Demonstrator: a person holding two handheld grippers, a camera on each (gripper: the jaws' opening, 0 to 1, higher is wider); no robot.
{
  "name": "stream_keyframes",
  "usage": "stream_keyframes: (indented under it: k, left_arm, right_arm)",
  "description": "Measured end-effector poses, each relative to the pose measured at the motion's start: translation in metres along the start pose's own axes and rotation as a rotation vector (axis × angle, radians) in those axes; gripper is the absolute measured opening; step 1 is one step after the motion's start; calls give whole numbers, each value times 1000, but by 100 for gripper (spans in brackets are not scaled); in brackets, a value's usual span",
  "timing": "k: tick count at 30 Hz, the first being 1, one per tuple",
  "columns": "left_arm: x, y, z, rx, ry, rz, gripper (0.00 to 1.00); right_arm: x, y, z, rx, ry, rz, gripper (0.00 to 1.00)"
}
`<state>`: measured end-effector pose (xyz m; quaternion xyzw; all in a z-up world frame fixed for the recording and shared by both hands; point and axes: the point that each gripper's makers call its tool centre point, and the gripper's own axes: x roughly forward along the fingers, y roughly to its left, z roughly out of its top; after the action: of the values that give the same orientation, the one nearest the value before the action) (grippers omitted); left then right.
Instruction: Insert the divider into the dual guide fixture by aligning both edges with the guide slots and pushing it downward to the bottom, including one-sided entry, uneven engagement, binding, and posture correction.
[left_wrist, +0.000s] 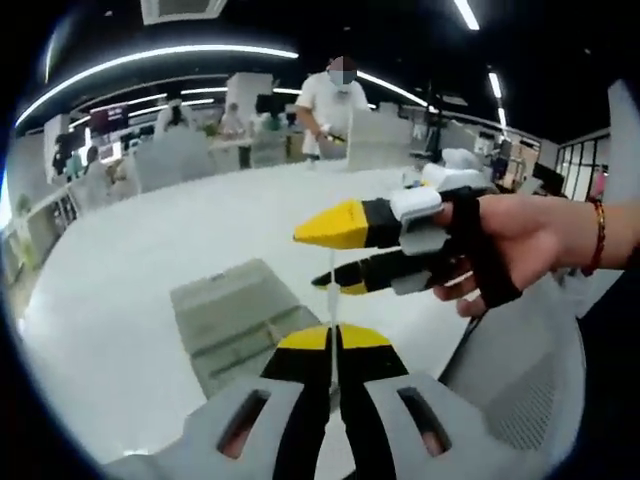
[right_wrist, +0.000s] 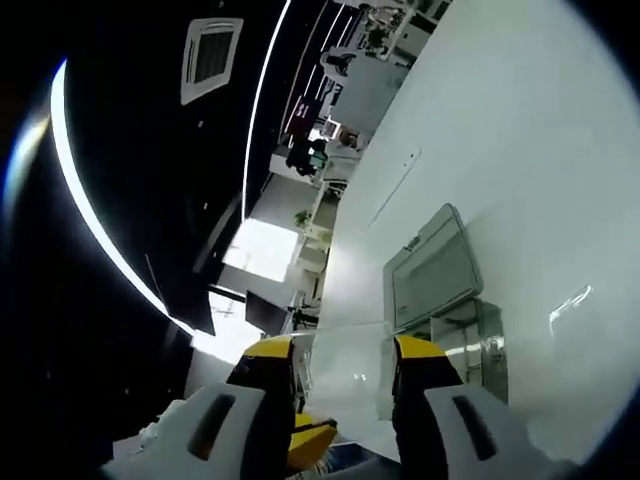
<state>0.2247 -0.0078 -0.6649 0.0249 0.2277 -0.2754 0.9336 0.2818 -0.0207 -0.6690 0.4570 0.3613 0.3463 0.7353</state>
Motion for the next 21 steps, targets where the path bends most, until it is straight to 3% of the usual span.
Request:
stream_keyframes:
  k: [4, 10, 21]
  left_arm:
    - [2, -6, -1, -16, 6, -48, 1]
    - [4, -8, -1, -5, 34, -64, 6]
    - [9, -7, 5, -18, 54, -50, 8]
  right_arm:
    - [-1, -3, 1, -3, -1, -19, 33]
    - [0, 0, 3, -24, -3, -12, 33]
    - [2, -3, -6, -116, 30, -33, 33]
